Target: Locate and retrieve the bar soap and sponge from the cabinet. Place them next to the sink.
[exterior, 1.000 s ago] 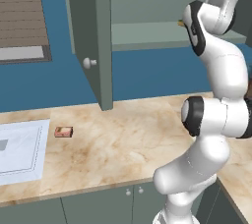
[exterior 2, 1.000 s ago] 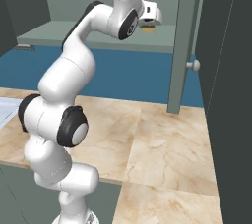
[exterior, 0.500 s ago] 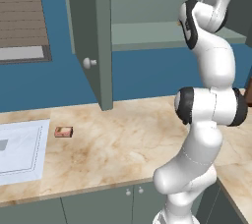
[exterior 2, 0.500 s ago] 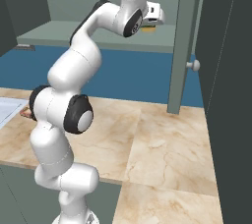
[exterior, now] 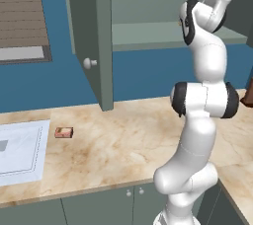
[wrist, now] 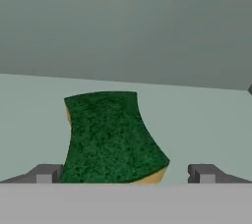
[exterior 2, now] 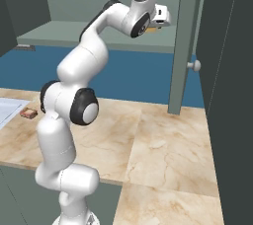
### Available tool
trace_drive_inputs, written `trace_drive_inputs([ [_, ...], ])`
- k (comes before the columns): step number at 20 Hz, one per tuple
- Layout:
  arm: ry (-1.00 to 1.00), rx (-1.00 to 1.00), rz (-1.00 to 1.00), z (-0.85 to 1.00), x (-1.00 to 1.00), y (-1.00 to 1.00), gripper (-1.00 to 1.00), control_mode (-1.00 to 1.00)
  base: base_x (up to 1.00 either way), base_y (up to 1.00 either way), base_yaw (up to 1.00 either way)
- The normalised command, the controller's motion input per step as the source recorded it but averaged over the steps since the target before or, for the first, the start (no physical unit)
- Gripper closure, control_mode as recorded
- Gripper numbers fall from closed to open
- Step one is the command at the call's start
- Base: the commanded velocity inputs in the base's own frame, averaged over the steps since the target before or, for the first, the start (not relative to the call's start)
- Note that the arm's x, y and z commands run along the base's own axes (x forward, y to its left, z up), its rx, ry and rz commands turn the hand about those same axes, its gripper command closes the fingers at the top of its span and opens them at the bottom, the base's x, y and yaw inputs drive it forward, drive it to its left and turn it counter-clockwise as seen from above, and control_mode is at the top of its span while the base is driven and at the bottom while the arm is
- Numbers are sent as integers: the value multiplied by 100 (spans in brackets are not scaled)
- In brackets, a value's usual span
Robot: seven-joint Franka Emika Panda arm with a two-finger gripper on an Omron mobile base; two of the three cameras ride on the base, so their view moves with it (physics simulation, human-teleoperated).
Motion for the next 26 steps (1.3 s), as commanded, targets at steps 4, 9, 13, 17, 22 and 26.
trace_drive_inputs([
  [4, 5, 0, 0, 0, 20, 4, -100, -100, 0, 0, 0],
  [9, 1, 0, 2, 0, 27, 5, -100, -100, 0, 0, 0],
  [13, 3, 0, 4, -10, 19, 0, -100, -100, 0, 0, 0],
  [17, 0, 0, 5, -18, 21, 0, -100, -100, 0, 0, 0],
  [22, 1, 0, 5, -27, 9, 0, -100, -100, 0, 0, 0],
  [26, 2, 0, 5, -46, 0, 4, 100, -100, 0, 0, 0],
])
